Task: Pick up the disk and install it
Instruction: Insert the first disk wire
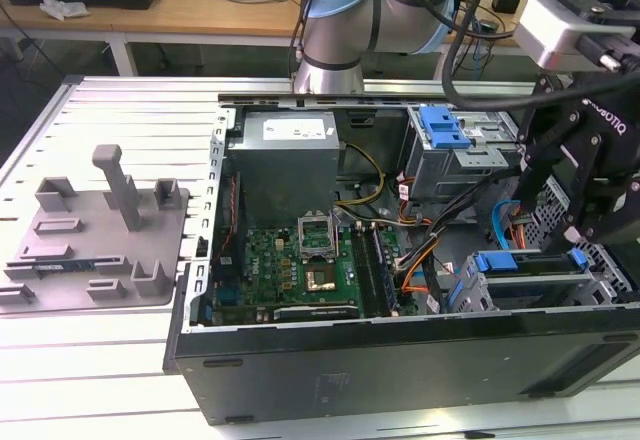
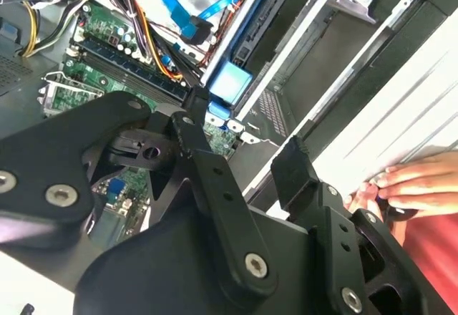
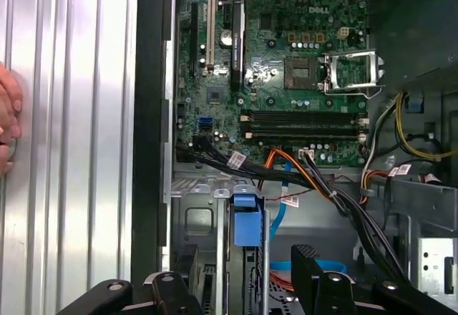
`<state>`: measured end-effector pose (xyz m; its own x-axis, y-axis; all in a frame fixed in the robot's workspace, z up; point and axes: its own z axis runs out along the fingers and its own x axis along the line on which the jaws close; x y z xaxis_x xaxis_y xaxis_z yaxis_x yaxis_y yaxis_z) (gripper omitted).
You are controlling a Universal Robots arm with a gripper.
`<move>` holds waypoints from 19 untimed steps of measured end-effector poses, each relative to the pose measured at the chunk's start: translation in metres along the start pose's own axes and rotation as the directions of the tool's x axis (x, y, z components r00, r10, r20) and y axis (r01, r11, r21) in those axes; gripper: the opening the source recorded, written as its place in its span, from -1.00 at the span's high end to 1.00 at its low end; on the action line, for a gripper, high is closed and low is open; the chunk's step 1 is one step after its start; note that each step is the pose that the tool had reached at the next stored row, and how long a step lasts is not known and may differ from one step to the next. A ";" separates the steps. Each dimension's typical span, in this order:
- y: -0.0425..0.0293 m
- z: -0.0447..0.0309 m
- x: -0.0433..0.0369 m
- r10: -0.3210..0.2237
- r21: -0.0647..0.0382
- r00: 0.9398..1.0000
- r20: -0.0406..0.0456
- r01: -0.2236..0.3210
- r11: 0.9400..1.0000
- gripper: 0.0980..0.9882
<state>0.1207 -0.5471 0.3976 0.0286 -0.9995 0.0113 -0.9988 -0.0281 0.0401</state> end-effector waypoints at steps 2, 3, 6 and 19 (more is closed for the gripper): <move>-0.0005 -0.0002 -0.0178 0.002 -0.001 0.999 -0.041 -0.002 1.000 -0.19; -0.0007 -0.0004 -0.0267 0.002 0.000 0.998 -0.057 -0.002 1.000 -0.19; -0.0009 -0.0003 -0.0360 0.006 0.030 0.997 -0.082 -0.004 1.000 -0.16; -0.0015 0.0037 -0.0481 0.118 0.102 0.987 -0.107 -0.107 0.989 0.28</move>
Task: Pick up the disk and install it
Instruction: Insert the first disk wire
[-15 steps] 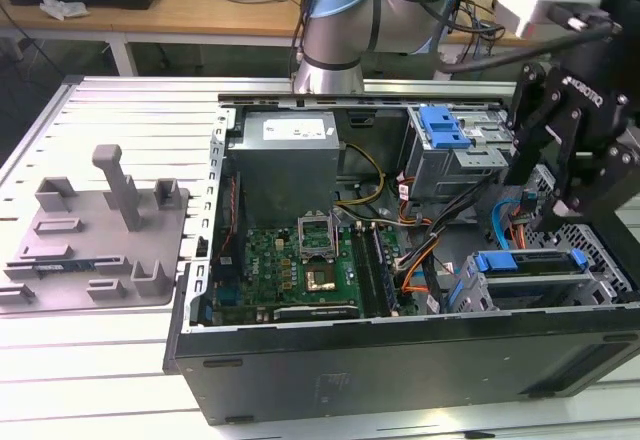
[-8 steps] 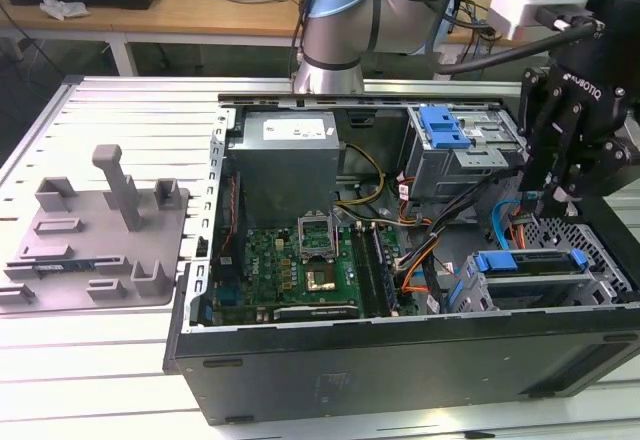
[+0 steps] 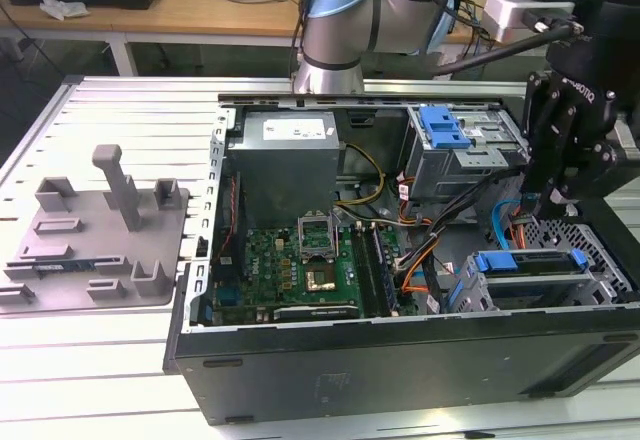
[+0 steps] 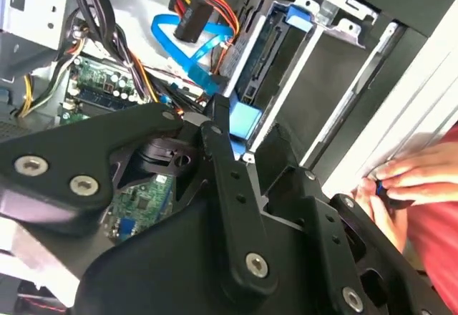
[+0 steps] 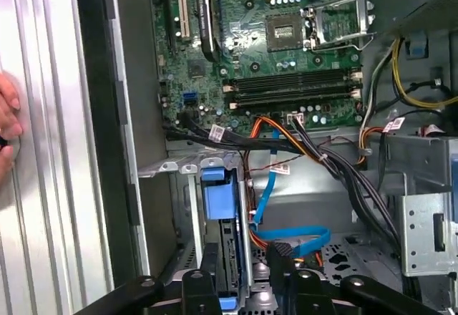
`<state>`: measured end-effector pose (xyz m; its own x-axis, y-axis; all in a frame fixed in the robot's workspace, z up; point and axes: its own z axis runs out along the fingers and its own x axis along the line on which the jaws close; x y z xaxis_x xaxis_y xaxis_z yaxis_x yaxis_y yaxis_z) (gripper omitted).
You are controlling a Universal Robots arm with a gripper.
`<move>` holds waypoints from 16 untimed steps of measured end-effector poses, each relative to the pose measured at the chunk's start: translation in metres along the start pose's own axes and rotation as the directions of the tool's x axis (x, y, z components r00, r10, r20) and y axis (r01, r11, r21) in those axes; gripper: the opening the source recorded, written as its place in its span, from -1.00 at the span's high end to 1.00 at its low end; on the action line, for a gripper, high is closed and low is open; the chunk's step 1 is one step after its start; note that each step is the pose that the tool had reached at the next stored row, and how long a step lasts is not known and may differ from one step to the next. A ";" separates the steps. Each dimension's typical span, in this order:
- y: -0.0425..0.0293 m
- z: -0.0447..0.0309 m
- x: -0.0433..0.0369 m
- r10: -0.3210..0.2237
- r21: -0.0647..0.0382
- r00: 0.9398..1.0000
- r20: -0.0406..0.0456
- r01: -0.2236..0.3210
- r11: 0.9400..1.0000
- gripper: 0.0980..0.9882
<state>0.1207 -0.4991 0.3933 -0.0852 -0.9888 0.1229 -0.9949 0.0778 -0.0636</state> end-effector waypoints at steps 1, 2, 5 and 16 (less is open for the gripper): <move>0.0004 -0.0002 -0.0047 -0.001 0.002 1.000 -0.018 0.001 1.000 0.28; 0.0009 -0.0007 -0.0102 -0.002 0.004 0.999 -0.043 0.002 1.000 0.28; 0.0022 -0.0029 -0.0290 -0.003 0.006 0.998 -0.070 0.004 1.000 0.28; -0.0265 0.0004 -0.0509 0.022 0.004 0.994 -0.110 -0.021 1.000 0.28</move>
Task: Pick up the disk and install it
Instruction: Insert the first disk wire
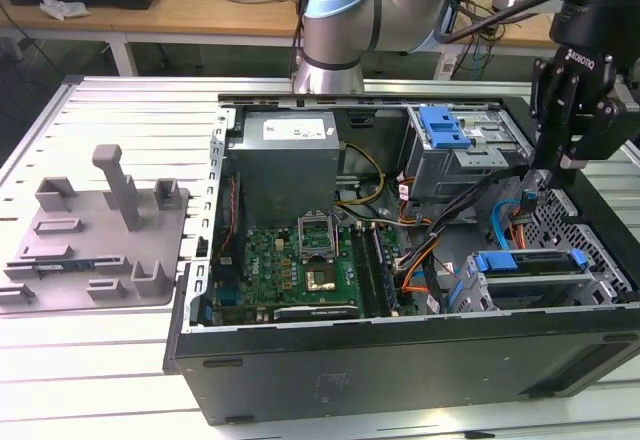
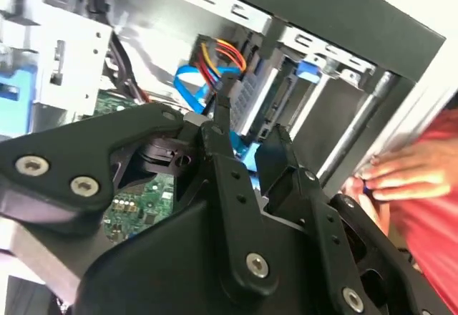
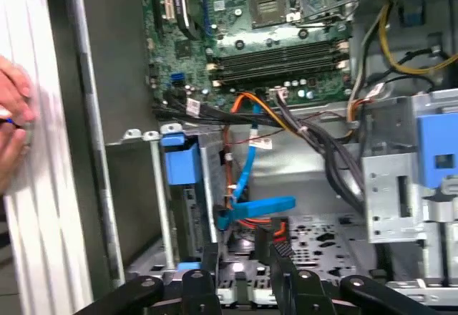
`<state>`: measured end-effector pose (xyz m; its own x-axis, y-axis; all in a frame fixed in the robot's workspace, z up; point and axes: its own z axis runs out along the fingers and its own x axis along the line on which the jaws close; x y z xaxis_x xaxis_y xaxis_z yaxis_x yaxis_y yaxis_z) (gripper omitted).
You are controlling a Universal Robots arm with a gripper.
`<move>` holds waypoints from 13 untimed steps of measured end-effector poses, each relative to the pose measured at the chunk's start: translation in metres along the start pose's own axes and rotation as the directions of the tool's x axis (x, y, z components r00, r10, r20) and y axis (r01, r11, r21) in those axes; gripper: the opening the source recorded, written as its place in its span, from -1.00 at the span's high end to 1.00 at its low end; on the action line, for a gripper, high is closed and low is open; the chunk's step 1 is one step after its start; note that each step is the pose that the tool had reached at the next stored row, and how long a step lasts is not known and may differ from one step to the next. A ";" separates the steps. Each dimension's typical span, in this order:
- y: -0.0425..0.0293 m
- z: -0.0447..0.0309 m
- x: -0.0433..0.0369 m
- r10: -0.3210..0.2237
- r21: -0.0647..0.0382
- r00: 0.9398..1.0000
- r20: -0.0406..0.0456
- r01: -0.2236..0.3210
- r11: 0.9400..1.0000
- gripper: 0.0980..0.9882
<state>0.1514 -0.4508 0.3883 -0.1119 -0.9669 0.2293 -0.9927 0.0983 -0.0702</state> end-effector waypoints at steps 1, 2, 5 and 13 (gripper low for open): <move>0.0000 0.0000 -0.0011 0.000 0.003 1.000 -0.025 0.000 1.000 0.28; 0.0001 -0.0001 -0.0023 0.000 0.004 0.999 -0.038 0.000 1.000 0.28; 0.0009 -0.0010 -0.0125 -0.002 0.009 0.997 -0.079 0.002 1.000 0.28; 0.0010 -0.0018 -0.0410 0.025 0.010 0.983 -0.182 -0.023 1.000 0.28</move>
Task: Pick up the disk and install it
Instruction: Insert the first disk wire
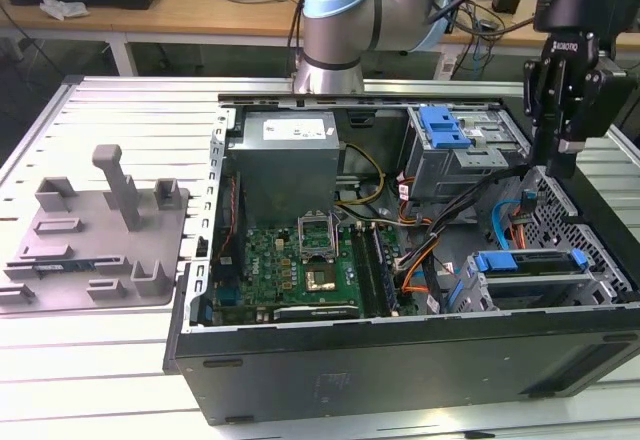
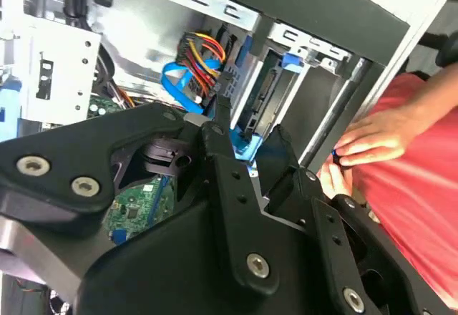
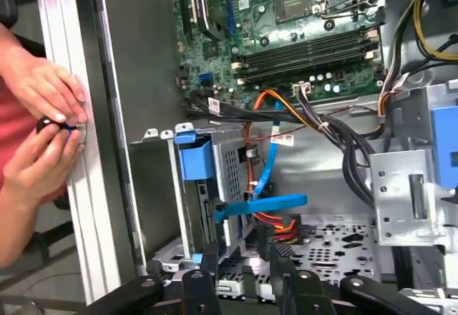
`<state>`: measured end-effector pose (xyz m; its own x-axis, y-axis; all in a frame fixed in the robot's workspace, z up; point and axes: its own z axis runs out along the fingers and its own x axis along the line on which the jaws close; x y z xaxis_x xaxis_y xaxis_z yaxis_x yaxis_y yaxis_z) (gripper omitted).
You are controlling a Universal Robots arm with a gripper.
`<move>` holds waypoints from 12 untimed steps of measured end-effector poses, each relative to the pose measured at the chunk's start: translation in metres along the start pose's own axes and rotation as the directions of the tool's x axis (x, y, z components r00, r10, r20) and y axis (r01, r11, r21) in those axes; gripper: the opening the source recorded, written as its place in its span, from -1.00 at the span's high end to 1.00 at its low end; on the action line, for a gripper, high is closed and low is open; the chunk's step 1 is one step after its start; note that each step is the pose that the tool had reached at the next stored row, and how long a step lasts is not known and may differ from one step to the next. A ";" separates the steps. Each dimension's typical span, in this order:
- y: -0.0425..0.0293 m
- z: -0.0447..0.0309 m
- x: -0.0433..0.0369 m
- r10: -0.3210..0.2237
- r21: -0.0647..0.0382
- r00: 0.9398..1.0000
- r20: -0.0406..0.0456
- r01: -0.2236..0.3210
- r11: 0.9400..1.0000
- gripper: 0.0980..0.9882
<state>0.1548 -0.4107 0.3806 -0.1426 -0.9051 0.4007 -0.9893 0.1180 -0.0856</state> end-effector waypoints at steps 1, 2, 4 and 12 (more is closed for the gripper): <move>0.0001 0.0006 -0.0002 0.013 -0.006 1.000 -0.002 -0.013 1.000 0.28; 0.0000 0.0024 -0.0011 0.030 -0.013 1.000 -0.005 -0.030 0.999 0.28; -0.0036 0.0079 -0.0040 0.051 -0.022 0.999 -0.007 -0.051 0.998 0.28; -0.0076 0.0166 -0.0148 0.036 -0.026 0.999 -0.032 -0.036 0.999 0.28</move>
<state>0.1650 -0.4050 0.3602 -0.1787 -0.8869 0.4259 -0.9839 0.1613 -0.0768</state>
